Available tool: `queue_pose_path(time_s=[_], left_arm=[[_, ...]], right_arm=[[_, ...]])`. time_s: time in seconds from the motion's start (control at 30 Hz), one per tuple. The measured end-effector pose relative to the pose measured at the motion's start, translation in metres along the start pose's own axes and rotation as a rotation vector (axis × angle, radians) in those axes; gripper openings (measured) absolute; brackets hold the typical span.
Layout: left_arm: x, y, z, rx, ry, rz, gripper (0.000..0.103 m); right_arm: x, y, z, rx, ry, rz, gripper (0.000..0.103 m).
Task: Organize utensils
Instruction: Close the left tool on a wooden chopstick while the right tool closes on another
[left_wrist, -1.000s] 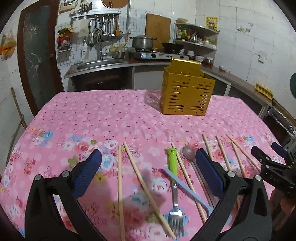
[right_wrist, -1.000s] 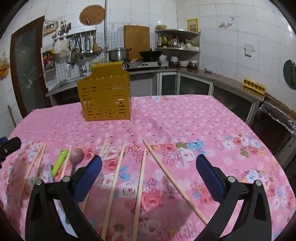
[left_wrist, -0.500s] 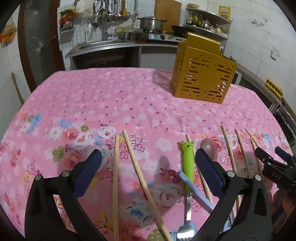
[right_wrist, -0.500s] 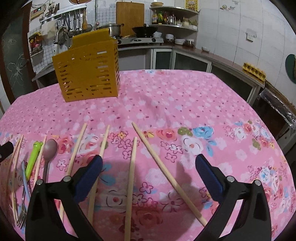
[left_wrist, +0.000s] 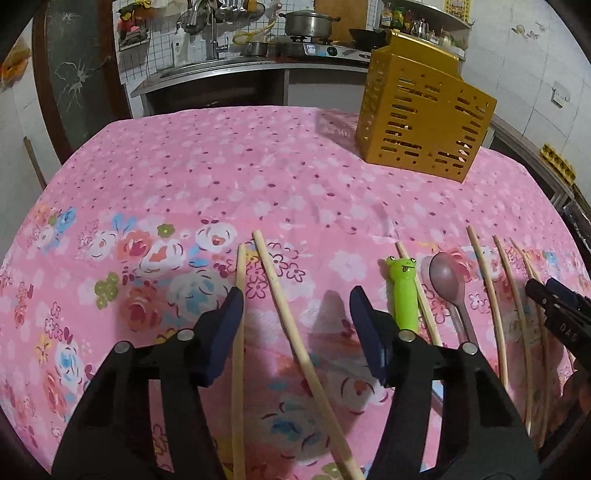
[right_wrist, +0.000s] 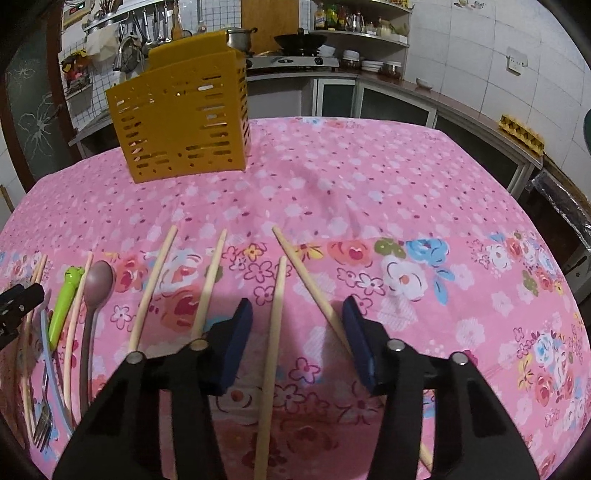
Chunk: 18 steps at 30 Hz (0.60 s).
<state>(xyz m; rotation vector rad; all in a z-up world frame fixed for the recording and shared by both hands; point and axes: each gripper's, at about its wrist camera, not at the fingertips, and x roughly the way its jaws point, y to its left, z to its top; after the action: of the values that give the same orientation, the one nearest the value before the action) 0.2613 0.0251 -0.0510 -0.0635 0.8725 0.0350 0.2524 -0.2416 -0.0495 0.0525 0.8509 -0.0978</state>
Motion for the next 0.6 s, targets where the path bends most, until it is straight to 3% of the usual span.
queue_pose_path(time_s=[0.3,0.43,0.6], left_arm=[[-0.003,-0.001,-0.002,0.011,-0.008,0.012,0.053],[-0.002,-0.001,-0.003,0.013,0.016,-0.008,0.041],[-0.002,-0.002,-0.005,0.018,0.028,-0.017,0.034]], right_arm=[[-0.013,-0.002,-0.001,0.006,-0.063,0.009,0.046],[-0.013,0.006,-0.001,-0.035,-0.064,0.026,0.033],[-0.007,0.005,-0.001,-0.027,-0.032,0.043,0.028]])
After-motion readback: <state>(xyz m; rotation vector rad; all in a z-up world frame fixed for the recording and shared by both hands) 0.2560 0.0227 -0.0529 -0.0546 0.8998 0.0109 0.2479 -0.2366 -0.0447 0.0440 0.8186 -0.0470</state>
